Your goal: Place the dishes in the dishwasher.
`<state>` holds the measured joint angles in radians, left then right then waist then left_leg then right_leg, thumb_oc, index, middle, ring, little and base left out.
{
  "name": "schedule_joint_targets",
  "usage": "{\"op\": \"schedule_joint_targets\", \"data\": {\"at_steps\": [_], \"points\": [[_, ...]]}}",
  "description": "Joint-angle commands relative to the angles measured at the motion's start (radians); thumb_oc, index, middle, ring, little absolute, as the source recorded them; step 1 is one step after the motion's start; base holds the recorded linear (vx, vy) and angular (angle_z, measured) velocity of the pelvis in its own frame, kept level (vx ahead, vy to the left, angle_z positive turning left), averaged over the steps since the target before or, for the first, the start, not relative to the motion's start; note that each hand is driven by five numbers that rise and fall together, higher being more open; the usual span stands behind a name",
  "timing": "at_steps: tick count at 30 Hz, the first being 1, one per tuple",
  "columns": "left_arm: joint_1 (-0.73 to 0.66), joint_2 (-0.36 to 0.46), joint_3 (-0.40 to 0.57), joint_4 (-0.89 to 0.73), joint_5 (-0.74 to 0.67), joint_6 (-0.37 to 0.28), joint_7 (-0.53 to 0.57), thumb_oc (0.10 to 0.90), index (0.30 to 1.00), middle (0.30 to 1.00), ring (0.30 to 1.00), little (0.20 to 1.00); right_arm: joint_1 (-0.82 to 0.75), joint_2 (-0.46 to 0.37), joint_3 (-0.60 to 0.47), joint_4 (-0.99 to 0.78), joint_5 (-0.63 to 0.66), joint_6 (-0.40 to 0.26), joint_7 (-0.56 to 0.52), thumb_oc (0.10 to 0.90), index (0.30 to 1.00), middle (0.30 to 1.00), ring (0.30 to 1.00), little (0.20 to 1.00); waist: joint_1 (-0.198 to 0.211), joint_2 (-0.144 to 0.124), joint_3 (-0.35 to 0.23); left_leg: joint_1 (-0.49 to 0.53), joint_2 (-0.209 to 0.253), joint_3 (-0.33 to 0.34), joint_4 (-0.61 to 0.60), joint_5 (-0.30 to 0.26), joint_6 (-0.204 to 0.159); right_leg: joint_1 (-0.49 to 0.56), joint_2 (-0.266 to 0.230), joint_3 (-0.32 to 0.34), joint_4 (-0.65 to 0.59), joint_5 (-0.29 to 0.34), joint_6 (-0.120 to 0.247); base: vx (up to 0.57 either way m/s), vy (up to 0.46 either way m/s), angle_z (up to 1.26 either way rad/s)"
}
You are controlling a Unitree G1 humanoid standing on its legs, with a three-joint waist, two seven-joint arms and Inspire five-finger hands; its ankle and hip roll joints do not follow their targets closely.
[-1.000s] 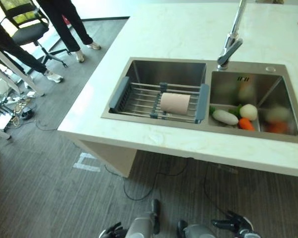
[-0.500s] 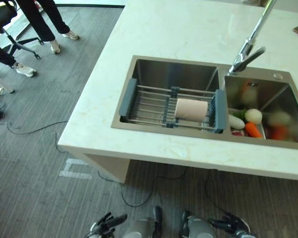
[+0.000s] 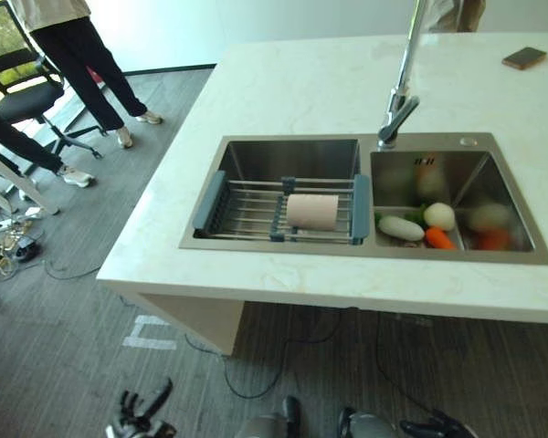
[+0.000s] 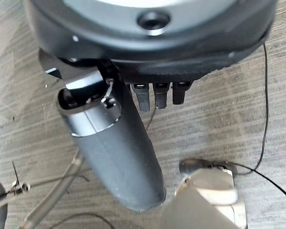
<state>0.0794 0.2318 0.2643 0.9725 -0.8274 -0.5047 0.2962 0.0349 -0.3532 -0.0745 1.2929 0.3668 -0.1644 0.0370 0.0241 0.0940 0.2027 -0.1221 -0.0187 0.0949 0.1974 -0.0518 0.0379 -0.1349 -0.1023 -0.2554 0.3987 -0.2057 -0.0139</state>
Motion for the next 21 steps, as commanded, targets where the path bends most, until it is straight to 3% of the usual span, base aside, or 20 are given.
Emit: {"op": "schedule_joint_targets", "data": {"at_steps": [1, 4, 5, 6, 10, 12, 14, 16, 21], "points": [[-0.016, 0.199, 0.107, -0.113, 0.253, -0.197, 0.267, 0.8, 0.9, 0.9, 0.9, 0.9, -0.031, -0.01, -0.028, -0.006, 0.052, -0.035, 0.004, 0.8, 0.9, 0.9, 0.9, 0.9, 0.016, -0.004, 0.026, 0.013, 0.02, -0.044, 0.103, -0.216, -0.018, 0.075, -0.022, 0.017, -0.099, -0.059, 0.075, 0.0, 0.0, 0.0], [-0.015, 0.278, 0.159, -0.2, 0.364, -0.218, 0.373, 0.8, 0.9, 0.9, 0.9, 0.9, -0.026, -0.007, -0.023, -0.012, 0.053, -0.038, -0.003, 0.8, 0.9, 0.9, 0.9, 0.9, 0.021, 0.001, 0.022, 0.013, 0.022, -0.045, 0.103, -0.217, -0.018, 0.076, -0.025, 0.014, -0.099, -0.064, 0.074, 0.0, -0.008, 0.07], [-0.02, 0.397, 0.226, -0.311, 0.489, -0.226, 0.44, 0.8, 0.9, 0.9, 0.9, 0.9, -0.02, -0.002, -0.007, -0.025, 0.06, -0.036, -0.02, 0.8, 0.9, 0.9, 0.9, 0.9, 0.026, 0.008, 0.019, 0.021, 0.026, -0.044, 0.103, -0.224, -0.019, 0.087, -0.028, 0.014, -0.099, -0.074, 0.073, 0.01, -0.021, 0.1], [-0.031, 0.476, 0.257, -0.39, 0.571, -0.221, 0.451, 0.8, 0.9, 0.9, 0.9, 0.9, -0.017, 0.004, 0.001, -0.032, 0.066, -0.034, -0.029, 0.8, 0.9, 0.9, 0.9, 0.9, 0.027, 0.01, 0.015, 0.023, 0.027, -0.042, 0.103, -0.227, -0.019, 0.091, -0.028, 0.015, -0.099, -0.078, 0.072, 0.02, -0.026, 0.1], [-0.086, 0.625, 0.264, -0.566, 0.697, -0.238, 0.378, 0.8, 0.9, 0.9, 0.9, 0.9, -0.011, 0.011, 0.019, -0.046, 0.082, -0.022, -0.04, 0.8, 0.9, 0.9, 0.9, 0.9, 0.022, 0.015, 0.001, 0.026, 0.035, -0.03, 0.103, -0.232, -0.023, 0.095, -0.028, 0.015, -0.099, -0.083, 0.072, 0.01, -0.022, 0.03], [-0.145, 0.699, 0.216, -0.702, 0.732, -0.263, 0.242, 0.8, 0.9, 0.9, 0.9, 0.9, -0.009, 0.017, 0.022, -0.044, 0.081, -0.014, -0.039, 0.8, 0.9, 0.9, 0.9, 0.9, 0.012, 0.017, -0.004, 0.034, 0.039, -0.019, 0.103, -0.239, -0.024, 0.1, -0.026, 0.02, -0.099, -0.083, 0.076, 0.03, -0.041, -0.02], [-0.192, 0.729, 0.171, -0.8, 0.722, -0.233, 0.13, 0.8, 0.9, 0.9, 0.9, 0.9, -0.008, 0.019, 0.02, -0.038, 0.081, -0.013, -0.032, 0.8, 0.9, 0.9, 0.9, 0.9, 0.004, 0.018, -0.008, 0.035, 0.041, -0.014, 0.103, -0.242, -0.026, 0.098, -0.024, 0.025, -0.099, -0.081, 0.08, 0.02, -0.04, -0.1], [-0.284, 0.764, 0.09, -0.904, 0.709, -0.167, -0.019, 0.8, 0.9, 0.9, 0.9, 0.9, -0.011, 0.019, 0.019, -0.028, 0.077, -0.009, -0.02, 0.8, 0.9, 0.9, 0.9, 0.9, -0.012, 0.019, -0.013, 0.042, 0.044, -0.003, 0.103, -0.247, -0.025, 0.098, -0.021, 0.038, -0.099, -0.078, 0.086, 0.02, -0.039, -0.16], [-0.456, 0.827, -0.078, -0.959, 0.691, -0.051, -0.238, 0.8, 0.9, 0.9, 0.9, 0.9, -0.02, 0.002, 0.019, -0.01, 0.082, 0.01, -0.004, 0.8, 0.9, 0.9, 0.9, 0.9, -0.045, 0.024, -0.025, 0.041, 0.051, 0.02, 0.103, -0.244, -0.025, 0.081, -0.013, 0.071, -0.099, -0.062, 0.098, 0.02, -0.03, -0.3]]}}
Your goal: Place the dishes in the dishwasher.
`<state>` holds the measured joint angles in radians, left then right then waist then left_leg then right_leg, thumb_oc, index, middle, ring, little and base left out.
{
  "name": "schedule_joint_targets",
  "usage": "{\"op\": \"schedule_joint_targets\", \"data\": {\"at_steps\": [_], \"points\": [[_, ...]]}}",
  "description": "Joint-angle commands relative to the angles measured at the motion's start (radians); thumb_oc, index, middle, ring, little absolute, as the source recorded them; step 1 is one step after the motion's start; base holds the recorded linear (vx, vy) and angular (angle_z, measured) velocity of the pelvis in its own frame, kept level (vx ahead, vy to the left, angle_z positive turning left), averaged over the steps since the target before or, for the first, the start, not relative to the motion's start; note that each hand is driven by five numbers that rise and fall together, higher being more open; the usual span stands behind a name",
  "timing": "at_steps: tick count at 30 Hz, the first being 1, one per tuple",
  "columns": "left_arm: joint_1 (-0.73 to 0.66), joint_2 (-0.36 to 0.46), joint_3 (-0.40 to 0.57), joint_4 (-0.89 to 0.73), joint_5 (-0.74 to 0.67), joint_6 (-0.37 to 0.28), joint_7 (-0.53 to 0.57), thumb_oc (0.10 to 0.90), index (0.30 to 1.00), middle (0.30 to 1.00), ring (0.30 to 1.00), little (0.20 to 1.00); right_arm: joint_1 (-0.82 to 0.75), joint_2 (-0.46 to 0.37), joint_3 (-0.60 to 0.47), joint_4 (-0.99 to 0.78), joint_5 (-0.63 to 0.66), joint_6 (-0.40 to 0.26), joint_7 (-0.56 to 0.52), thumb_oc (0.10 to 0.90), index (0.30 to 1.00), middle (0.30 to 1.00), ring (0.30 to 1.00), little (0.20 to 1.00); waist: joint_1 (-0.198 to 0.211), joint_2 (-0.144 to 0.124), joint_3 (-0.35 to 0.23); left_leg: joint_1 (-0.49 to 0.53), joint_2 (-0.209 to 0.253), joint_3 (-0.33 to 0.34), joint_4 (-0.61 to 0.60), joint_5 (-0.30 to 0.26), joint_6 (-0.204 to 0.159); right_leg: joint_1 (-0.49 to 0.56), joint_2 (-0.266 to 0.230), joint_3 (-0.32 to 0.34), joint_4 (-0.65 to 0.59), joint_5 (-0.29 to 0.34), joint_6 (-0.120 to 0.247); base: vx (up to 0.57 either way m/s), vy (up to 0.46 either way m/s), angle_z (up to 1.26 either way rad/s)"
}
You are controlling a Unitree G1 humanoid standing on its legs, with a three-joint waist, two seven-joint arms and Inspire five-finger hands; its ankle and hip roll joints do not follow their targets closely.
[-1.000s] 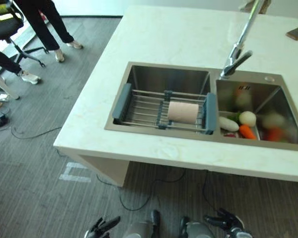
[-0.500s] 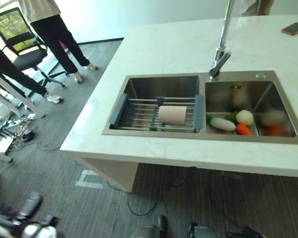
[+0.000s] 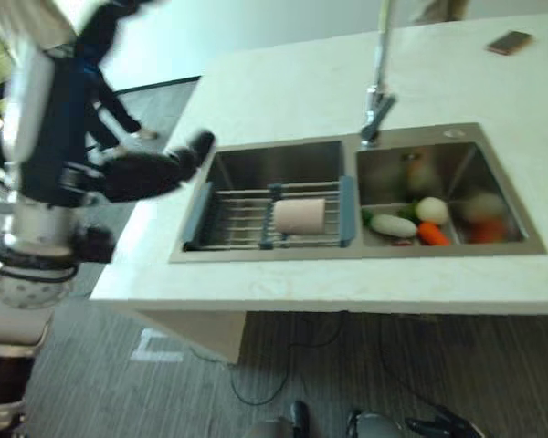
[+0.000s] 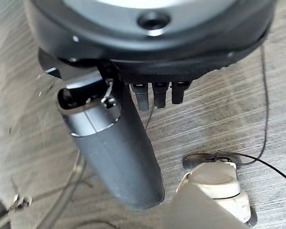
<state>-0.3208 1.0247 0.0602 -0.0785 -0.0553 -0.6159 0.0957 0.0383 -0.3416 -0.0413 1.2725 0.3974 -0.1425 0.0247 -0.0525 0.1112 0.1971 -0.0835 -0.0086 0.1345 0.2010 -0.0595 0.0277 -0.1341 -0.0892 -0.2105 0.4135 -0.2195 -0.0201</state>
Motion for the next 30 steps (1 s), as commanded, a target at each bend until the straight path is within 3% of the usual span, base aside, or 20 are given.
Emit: {"op": "schedule_joint_targets", "data": {"at_steps": [1, 5, 7, 15, 22, 30], "points": [[-0.106, 0.057, 0.078, 0.106, 0.006, 0.1, -0.059, 0.8, 0.9, 0.9, 0.9, 0.9, -0.026, -0.019, -0.014, 0.012, 0.054, 0.0, 0.01, 0.8, 0.9, 0.9, 0.9, 0.9, 0.017, 0.009, -0.017, 0.009, 0.041, -0.013, 0.099, -0.243, -0.016, 0.081, -0.024, 0.039, -0.114, -0.05, 0.111, 0.02, -0.015, -0.21], [-0.216, 0.116, -0.054, 0.162, 0.022, 0.178, -0.14, 0.8, 0.9, 0.9, 0.9, 0.9, -0.027, -0.039, -0.013, 0.014, 0.041, 0.015, 0.016, 0.8, 0.9, 0.9, 0.9, 0.9, -0.01, 0.015, -0.021, 0.002, 0.048, 0.007, 0.099, -0.236, -0.019, 0.061, -0.019, 0.064, -0.114, -0.035, 0.115, 0.02, 0.002, -0.17], [-0.313, 0.136, -0.169, 0.206, 0.005, 0.257, -0.224, 0.8, 0.9, 0.9, 0.9, 0.9, -0.022, -0.057, -0.016, 0.01, 0.045, 0.023, 0.026, 0.8, 0.9, 0.9, 0.9, 0.9, -0.03, 0.02, -0.015, -0.001, 0.049, 0.023, 0.099, -0.234, -0.02, 0.047, -0.02, 0.081, -0.114, -0.024, 0.123, 0.02, 0.024, -0.29], [-0.46, 0.141, -0.341, 0.308, -0.022, 0.379, -0.365, 0.8, 0.9, 0.9, 0.9, 0.9, -0.017, -0.092, -0.021, -0.022, 0.055, 0.026, 0.047, 0.8, 0.9, 0.9, 0.9, 0.9, -0.067, 0.044, 0.021, -0.024, 0.039, 0.042, 0.099, -0.219, -0.021, 0.004, -0.024, 0.119, -0.114, -0.001, 0.132, -0.01, 0.056, -0.17], [-0.47, 0.12, -0.372, 0.352, 0.014, 0.399, -0.349, 0.8, 0.9, 0.9, 0.9, 0.9, -0.02, -0.115, -0.027, -0.06, 0.052, 0.028, 0.049, 0.8, 0.9, 0.9, 0.9, 0.9, -0.086, 0.07, 0.046, -0.036, 0.025, 0.056, 0.099, -0.213, -0.019, -0.016, -0.039, 0.129, -0.114, 0.01, 0.139, 0.0, 0.089, -0.1], [-0.443, 0.119, -0.351, 0.367, -0.005, 0.405, -0.305, 0.8, 0.9, 0.9, 0.9, 0.9, -0.018, -0.125, -0.029, -0.094, 0.039, 0.036, 0.041, 0.8, 0.9, 0.9, 0.9, 0.9, -0.092, 0.081, 0.067, -0.048, 0.016, 0.062, 0.099, -0.211, -0.018, -0.032, -0.049, 0.133, -0.114, 0.018, 0.145, 0.03, 0.059, -0.06]]}}
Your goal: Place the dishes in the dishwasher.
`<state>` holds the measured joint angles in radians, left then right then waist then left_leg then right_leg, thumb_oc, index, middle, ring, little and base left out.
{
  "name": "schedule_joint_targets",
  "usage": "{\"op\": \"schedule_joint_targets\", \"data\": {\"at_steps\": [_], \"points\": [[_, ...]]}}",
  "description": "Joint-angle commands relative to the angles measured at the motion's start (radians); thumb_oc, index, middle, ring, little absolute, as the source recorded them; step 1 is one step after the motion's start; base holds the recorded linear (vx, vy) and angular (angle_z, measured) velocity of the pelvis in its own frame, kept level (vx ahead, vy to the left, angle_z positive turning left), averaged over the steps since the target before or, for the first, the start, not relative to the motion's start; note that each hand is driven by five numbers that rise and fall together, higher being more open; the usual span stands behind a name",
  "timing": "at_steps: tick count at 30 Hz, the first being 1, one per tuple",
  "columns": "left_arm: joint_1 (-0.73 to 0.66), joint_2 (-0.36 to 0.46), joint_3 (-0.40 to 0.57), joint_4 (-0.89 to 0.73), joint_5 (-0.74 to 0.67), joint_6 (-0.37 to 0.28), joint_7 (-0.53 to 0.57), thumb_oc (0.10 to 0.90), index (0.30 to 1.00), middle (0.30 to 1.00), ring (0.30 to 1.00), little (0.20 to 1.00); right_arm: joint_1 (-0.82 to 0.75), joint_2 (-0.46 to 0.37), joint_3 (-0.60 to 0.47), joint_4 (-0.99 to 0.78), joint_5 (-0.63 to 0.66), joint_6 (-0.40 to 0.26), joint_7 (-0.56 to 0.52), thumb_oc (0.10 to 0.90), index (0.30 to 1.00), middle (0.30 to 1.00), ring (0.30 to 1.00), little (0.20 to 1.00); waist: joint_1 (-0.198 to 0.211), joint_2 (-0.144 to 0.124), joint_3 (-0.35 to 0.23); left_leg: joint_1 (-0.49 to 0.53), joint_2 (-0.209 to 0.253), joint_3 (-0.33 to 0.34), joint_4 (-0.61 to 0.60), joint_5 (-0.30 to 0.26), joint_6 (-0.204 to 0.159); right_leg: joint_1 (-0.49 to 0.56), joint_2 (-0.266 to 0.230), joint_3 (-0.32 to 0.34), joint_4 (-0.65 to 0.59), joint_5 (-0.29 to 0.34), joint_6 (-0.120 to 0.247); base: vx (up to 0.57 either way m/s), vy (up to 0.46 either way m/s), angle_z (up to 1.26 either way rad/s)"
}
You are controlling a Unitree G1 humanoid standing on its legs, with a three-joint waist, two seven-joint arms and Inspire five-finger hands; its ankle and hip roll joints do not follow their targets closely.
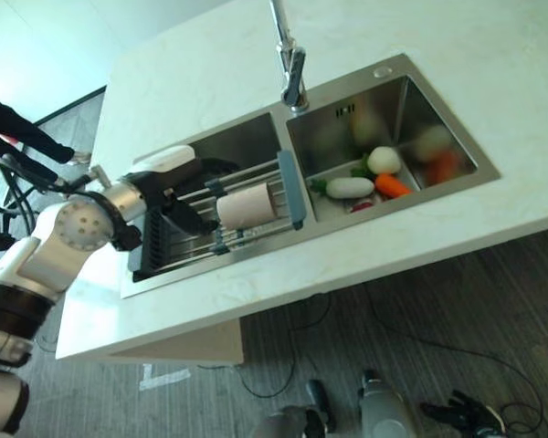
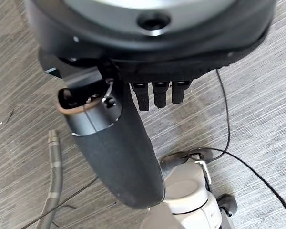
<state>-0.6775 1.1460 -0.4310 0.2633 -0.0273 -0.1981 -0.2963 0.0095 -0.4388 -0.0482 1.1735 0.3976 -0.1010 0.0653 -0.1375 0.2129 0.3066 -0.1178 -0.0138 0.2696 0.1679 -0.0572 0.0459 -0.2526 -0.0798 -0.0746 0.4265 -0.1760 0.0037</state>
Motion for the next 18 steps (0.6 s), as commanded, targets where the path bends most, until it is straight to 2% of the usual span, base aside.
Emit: {"op": "schedule_joint_targets", "data": {"at_steps": [1, 12, 18], "points": [[-0.077, -0.005, 0.152, 0.026, -0.029, -0.015, 0.094, 0.8, 0.9, 0.9, 0.9, 0.9, 0.01, -0.029, -0.023, -0.001, 0.035, -0.005, 0.001, 0.8, 0.9, 0.9, 0.9, 0.9, -0.006, -0.021, -0.036, -0.019, 0.02, -0.076, 0.132, -0.211, -0.035, 0.081, -0.059, 0.0, -0.127, -0.023, 0.121, 0.02, 0.041, -0.06], [-0.062, -0.019, 0.182, 0.039, -0.022, -0.034, 0.159, 0.8, 0.9, 0.9, 0.9, 0.9, 0.002, -0.021, -0.014, -0.039, 0.043, 0.002, 0.0, 0.8, 0.9, 0.9, 0.9, 0.9, -0.005, -0.038, 0.003, -0.048, 0.018, -0.081, 0.132, -0.199, -0.033, 0.054, -0.059, 0.003, -0.127, -0.008, 0.12, 0.0, 0.008, -0.02], [-0.068, -0.035, 0.184, 0.039, 0.005, -0.02, 0.189, 0.8, 0.9, 0.9, 0.9, 0.9, -0.003, -0.016, -0.009, -0.052, 0.052, 0.002, -0.001, 0.8, 0.9, 0.9, 0.9, 0.9, -0.006, -0.046, 0.023, -0.061, 0.018, -0.082, 0.132, -0.191, -0.033, 0.042, -0.057, 0.005, -0.127, 0.0, 0.118, 0.0, 0.0, 0.0]]}}
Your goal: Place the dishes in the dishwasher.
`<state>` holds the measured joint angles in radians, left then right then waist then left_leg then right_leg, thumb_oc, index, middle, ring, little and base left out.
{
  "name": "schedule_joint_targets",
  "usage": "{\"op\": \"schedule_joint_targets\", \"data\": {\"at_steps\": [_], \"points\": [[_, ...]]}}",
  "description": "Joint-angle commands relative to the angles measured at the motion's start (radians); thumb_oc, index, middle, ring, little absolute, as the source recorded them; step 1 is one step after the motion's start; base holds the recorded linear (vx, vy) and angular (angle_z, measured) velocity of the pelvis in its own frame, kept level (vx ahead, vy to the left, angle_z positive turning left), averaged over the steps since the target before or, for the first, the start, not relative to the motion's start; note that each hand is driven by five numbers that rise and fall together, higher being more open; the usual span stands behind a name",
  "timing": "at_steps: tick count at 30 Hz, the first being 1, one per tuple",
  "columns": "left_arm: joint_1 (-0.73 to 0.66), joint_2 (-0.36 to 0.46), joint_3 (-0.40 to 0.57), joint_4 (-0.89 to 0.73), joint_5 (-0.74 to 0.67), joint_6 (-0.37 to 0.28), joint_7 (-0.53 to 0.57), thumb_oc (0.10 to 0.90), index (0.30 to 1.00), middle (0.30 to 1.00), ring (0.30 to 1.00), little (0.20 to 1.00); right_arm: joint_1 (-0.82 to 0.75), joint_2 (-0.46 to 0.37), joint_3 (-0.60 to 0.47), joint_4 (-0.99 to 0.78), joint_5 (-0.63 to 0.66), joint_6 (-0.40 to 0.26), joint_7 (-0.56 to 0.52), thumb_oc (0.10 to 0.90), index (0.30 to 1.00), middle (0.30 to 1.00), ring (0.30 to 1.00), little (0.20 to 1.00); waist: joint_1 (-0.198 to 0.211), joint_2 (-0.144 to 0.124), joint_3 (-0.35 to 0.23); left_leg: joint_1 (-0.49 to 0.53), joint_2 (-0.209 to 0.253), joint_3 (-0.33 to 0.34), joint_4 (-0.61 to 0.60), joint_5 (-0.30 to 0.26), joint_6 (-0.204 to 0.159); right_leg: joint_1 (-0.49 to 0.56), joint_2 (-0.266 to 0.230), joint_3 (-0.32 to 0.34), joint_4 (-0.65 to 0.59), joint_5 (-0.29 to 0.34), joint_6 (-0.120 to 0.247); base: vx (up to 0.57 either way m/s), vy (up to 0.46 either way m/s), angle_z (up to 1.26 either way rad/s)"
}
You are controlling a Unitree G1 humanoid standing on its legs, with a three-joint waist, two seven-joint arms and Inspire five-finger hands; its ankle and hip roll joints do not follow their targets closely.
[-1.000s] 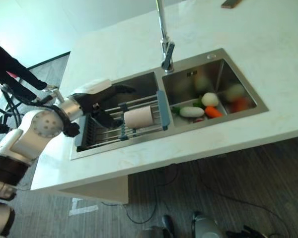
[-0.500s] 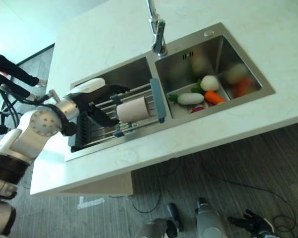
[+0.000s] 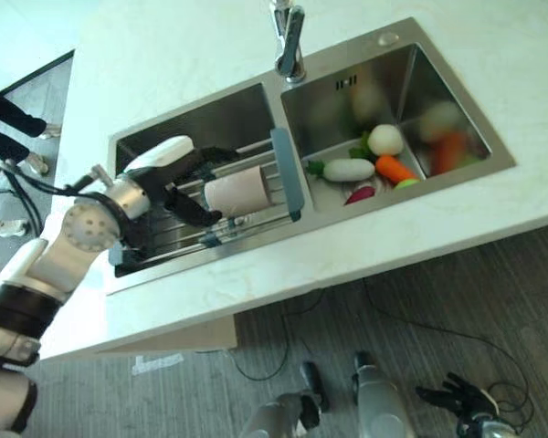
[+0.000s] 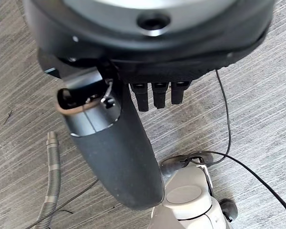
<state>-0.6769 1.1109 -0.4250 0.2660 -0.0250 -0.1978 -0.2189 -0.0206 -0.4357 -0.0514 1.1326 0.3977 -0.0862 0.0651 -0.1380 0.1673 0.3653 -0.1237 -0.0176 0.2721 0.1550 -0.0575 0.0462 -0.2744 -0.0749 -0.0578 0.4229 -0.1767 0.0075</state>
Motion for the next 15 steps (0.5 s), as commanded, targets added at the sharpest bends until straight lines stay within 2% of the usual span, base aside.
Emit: {"op": "schedule_joint_targets", "data": {"at_steps": [1, 9, 15], "points": [[-0.068, -0.002, 0.179, 0.037, 0.006, -0.019, 0.118, 0.8, 0.9, 0.9, 0.9, 0.9, 0.027, -0.019, -0.004, -0.014, 0.053, -0.013, -0.001, 0.8, 0.9, 0.9, 0.9, 0.9, -0.006, -0.001, -0.032, -0.057, 0.022, -0.085, 0.145, -0.19, -0.033, 0.061, -0.062, -0.011, -0.123, 0.002, 0.113, 0.0, 0.0, 0.0], [-0.081, -0.012, 0.18, 0.04, -0.026, -0.024, 0.114, 0.8, 0.9, 0.9, 0.9, 0.9, 0.015, -0.02, 0.0, -0.036, 0.063, -0.009, 0.001, 0.8, 0.9, 0.9, 0.9, 0.9, -0.008, -0.007, 0.001, -0.077, 0.021, -0.088, 0.145, -0.18, -0.032, 0.043, -0.062, -0.011, -0.123, 0.012, 0.11, -0.01, -0.003, -0.05], [-0.105, -0.028, 0.158, 0.032, 0.015, -0.001, 0.116, 0.8, 0.9, 0.9, 0.9, 0.9, 0.007, -0.019, 0.006, -0.046, 0.074, -0.009, 0.002, 0.8, 0.9, 0.9, 0.9, 0.9, -0.011, -0.009, 0.018, -0.087, 0.018, -0.09, 0.145, -0.174, -0.031, 0.034, -0.062, -0.012, -0.123, 0.017, 0.107, 0.0, -0.002, -0.01]]}}
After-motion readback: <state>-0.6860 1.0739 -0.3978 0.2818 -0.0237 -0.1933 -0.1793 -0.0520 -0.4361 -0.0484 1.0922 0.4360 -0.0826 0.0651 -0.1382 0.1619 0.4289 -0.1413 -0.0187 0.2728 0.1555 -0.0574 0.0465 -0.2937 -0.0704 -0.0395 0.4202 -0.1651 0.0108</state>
